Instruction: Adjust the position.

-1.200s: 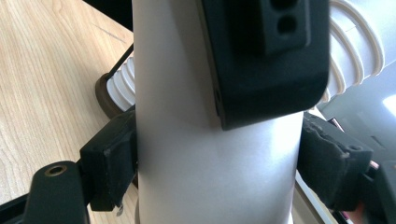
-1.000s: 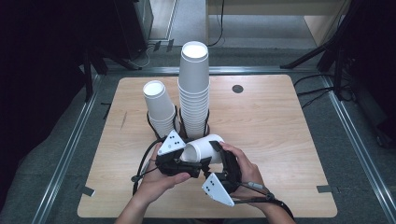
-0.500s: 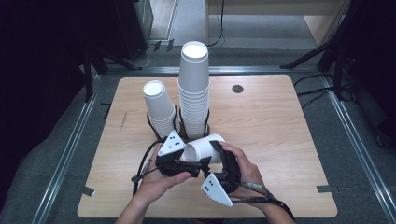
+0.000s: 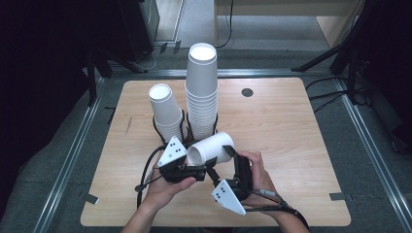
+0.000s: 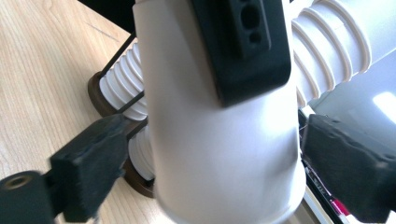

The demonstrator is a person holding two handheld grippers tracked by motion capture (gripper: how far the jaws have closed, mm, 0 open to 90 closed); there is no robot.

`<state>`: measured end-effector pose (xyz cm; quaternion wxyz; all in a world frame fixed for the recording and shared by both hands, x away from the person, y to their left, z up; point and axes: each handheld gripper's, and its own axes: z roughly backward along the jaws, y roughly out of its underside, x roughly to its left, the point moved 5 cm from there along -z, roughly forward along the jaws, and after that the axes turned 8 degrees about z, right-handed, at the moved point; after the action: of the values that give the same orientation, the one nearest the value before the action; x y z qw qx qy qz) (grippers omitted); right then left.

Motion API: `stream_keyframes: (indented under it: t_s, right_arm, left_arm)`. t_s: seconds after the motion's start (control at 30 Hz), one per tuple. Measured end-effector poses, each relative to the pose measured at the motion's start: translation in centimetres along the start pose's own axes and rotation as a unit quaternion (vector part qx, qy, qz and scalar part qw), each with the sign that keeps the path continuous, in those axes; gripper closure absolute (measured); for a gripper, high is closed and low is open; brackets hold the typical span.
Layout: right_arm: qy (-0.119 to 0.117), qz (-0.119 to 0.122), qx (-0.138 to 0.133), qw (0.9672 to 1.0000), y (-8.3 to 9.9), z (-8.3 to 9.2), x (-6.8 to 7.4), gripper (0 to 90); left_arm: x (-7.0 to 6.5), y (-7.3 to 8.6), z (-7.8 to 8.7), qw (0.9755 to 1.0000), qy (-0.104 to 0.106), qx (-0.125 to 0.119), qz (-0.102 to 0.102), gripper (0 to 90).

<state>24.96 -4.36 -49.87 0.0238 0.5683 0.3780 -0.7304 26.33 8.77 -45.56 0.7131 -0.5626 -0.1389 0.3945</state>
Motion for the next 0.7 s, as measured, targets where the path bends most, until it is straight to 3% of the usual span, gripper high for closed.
stream_keyframes:
  t_s: [0.17,0.4,0.7]
  right_arm:
    - [-0.007,-0.001,-0.002,1.0,0.0,0.2,0.1,1.4]
    - [-0.011,-0.003,-0.002,0.9999,0.0,0.6,0.0,0.0]
    - [-0.008,-0.026,0.007,0.9996,0.8,1.2,-0.8,0.0]
  left_arm:
    - [0.4,-0.1,0.3,0.9996,-0.007,-0.027,0.002,22.9]
    - [0.7,0.0,0.3,0.9988,-0.017,-0.046,0.003,22.9]
    - [1.0,0.2,0.3,0.9967,-0.042,-0.068,-0.014,22.6]
